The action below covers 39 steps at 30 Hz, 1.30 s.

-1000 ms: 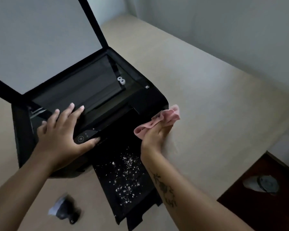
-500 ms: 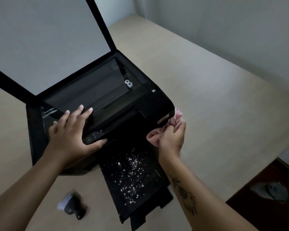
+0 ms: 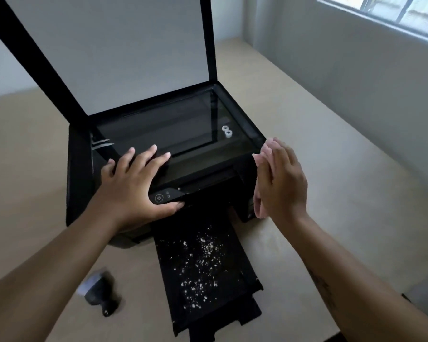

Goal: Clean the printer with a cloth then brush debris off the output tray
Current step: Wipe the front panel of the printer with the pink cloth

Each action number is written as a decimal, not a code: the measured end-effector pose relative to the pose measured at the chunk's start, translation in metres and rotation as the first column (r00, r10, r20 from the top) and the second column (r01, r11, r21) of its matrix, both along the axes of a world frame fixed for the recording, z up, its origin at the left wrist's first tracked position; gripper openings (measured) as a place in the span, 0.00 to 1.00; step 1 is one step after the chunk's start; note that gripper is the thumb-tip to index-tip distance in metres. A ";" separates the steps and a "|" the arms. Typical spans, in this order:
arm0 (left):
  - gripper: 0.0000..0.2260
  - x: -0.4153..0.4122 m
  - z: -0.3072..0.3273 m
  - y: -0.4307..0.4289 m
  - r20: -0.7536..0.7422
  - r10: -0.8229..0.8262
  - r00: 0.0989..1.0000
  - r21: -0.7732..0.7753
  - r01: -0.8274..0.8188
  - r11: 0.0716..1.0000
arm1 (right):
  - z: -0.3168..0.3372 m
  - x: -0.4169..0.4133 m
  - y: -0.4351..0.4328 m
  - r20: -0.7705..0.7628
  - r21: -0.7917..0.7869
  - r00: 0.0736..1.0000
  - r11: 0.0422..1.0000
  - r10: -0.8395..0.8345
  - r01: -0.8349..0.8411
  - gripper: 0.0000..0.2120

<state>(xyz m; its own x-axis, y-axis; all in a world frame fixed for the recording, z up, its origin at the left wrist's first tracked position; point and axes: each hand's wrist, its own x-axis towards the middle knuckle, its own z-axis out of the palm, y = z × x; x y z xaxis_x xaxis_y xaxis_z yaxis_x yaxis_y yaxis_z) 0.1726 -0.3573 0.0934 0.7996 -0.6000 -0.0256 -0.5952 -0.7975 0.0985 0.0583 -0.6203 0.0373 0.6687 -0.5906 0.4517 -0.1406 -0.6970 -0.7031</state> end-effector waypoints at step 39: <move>0.49 0.016 0.002 0.050 -0.011 -0.101 0.995 -0.035 0.101 0.994 | -0.016 -0.001 0.120 0.020 -0.447 0.995 0.891 0.101 -0.082 0.14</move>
